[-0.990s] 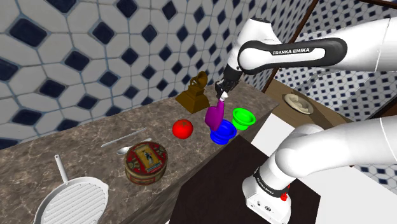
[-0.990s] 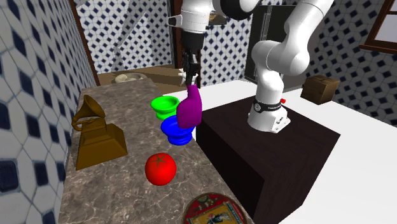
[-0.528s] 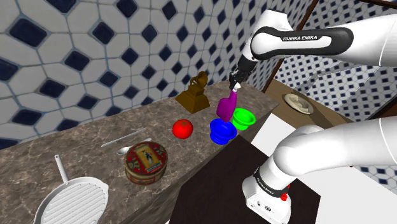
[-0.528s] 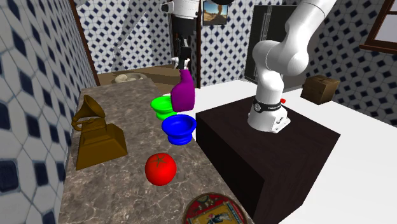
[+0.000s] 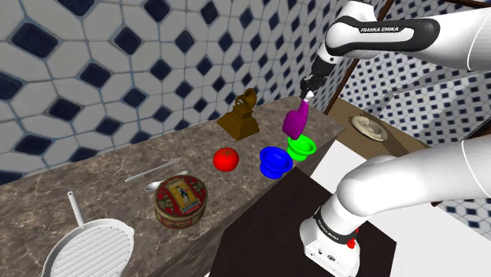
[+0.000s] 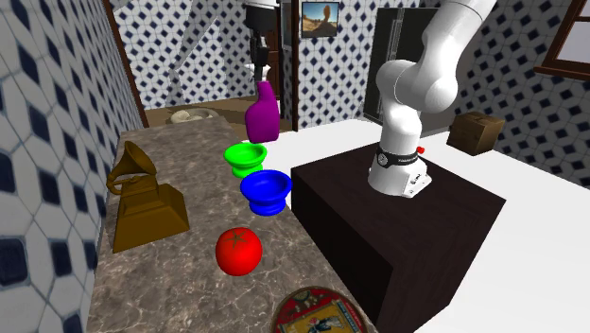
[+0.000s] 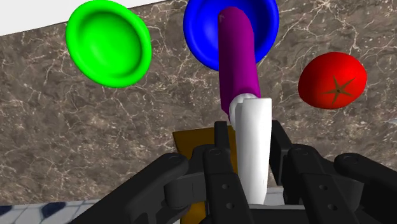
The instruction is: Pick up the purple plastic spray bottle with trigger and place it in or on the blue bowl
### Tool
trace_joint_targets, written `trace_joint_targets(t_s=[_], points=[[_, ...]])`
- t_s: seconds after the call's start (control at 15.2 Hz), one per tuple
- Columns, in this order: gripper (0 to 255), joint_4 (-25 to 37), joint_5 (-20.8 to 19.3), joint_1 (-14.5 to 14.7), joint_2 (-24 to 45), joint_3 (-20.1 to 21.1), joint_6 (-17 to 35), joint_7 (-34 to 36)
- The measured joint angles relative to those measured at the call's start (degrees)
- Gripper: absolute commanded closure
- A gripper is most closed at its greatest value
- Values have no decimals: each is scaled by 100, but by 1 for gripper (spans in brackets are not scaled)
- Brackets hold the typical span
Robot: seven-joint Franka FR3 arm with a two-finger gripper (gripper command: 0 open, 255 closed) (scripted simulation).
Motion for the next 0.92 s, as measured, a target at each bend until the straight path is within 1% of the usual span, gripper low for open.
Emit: trace_joint_targets(t_s=[0.92], points=[[255,-793,-81,-30,326,-207,1116,-59]])
